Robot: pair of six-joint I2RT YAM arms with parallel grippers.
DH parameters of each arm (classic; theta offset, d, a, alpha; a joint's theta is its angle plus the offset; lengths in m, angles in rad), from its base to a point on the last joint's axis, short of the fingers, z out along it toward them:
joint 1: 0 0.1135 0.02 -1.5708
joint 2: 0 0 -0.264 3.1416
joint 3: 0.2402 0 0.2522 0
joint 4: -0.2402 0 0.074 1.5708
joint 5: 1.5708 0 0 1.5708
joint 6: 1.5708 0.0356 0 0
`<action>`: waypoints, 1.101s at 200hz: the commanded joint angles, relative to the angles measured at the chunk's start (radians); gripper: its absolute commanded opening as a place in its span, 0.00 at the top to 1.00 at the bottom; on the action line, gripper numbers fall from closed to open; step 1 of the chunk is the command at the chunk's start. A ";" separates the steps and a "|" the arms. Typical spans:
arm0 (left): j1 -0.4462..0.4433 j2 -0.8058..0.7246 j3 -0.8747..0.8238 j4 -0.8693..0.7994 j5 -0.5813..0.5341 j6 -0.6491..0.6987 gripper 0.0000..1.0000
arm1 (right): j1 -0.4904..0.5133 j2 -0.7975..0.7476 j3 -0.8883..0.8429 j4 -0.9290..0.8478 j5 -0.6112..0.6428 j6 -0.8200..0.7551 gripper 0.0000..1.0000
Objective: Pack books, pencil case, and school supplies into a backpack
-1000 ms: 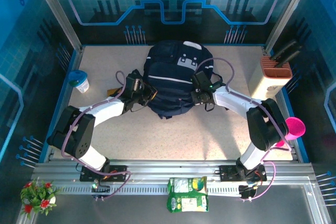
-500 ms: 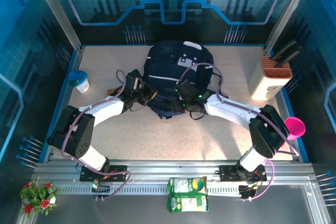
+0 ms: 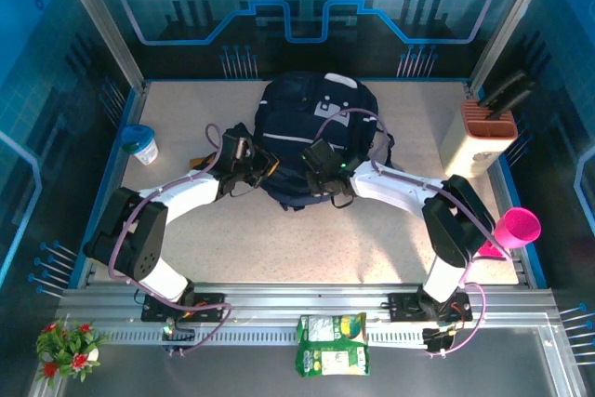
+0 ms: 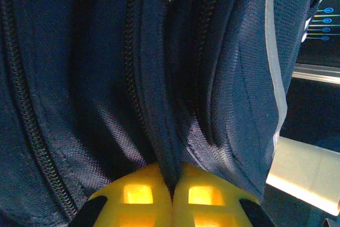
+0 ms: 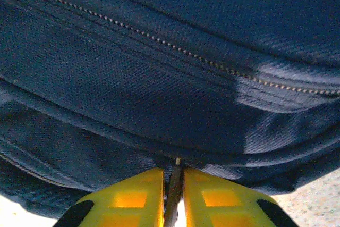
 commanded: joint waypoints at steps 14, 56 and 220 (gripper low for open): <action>0.013 -0.042 0.037 0.000 0.042 0.036 1.00 | -0.013 0.017 0.019 -0.048 0.057 -0.018 0.98; 0.065 -0.065 0.048 -0.086 0.081 0.120 1.00 | -0.037 -0.079 -0.082 -0.057 0.133 -0.145 1.00; 0.157 -0.055 0.123 -0.365 0.217 0.441 1.00 | -0.474 0.194 0.299 -0.039 -0.027 -0.453 0.95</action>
